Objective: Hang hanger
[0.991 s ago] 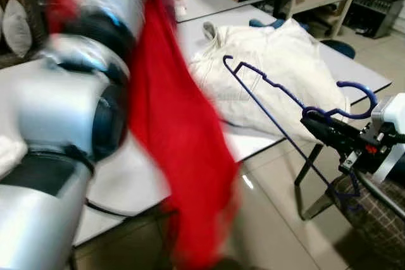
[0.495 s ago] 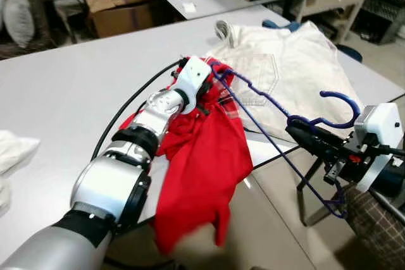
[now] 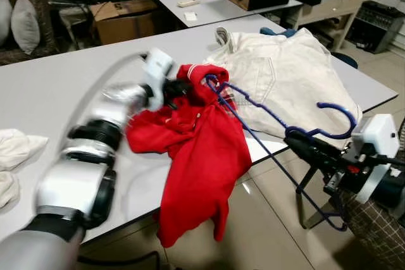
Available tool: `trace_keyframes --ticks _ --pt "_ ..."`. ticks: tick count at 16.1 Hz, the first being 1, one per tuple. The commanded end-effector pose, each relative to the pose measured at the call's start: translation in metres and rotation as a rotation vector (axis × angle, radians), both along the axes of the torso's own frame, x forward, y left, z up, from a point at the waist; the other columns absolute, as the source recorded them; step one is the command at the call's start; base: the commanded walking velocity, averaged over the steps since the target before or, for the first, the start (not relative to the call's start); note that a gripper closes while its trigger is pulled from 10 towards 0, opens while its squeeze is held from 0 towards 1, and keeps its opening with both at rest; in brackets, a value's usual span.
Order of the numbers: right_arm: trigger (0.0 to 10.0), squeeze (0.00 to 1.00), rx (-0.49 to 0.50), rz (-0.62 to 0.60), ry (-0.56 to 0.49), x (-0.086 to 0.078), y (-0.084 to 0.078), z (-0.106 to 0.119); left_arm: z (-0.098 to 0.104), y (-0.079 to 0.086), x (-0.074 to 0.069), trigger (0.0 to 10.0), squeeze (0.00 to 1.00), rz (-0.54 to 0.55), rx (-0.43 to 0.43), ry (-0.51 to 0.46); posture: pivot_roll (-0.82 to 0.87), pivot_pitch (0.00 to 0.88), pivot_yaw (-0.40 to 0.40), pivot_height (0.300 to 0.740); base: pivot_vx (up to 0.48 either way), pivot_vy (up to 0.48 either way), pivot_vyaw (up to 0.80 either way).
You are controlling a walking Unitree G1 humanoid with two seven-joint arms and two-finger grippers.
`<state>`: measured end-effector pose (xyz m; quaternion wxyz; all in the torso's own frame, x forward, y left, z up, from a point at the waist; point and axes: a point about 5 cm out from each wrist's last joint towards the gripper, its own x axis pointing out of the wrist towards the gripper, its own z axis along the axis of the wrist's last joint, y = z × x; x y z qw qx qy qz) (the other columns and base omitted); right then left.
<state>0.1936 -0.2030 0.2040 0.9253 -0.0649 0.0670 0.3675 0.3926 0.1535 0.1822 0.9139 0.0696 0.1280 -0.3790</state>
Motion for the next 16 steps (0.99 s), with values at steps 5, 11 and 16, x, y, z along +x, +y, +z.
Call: trace_keyframes --ticks 5,11,16 --pt "10.0 0.00 0.097 -0.151 -0.053 0.003 0.016 -0.004 0.020 0.027 -0.020 10.0 0.00 0.150 -0.097 -0.158 -0.10 0.000 0.082 0.740 0.000 0.000 0.00" --pt "10.0 0.00 0.124 -0.587 -0.106 0.026 0.020 -0.026 0.002 -0.016 -0.056 10.0 0.00 0.264 -0.115 -0.302 -0.09 0.000 0.086 0.740 0.000 0.000 0.67" --pt "10.0 0.00 0.120 -0.630 -0.089 0.030 0.024 -0.037 -0.013 -0.024 -0.071 10.0 0.00 0.320 -0.118 -0.245 -0.07 0.000 0.080 0.740 0.000 0.253 0.80"
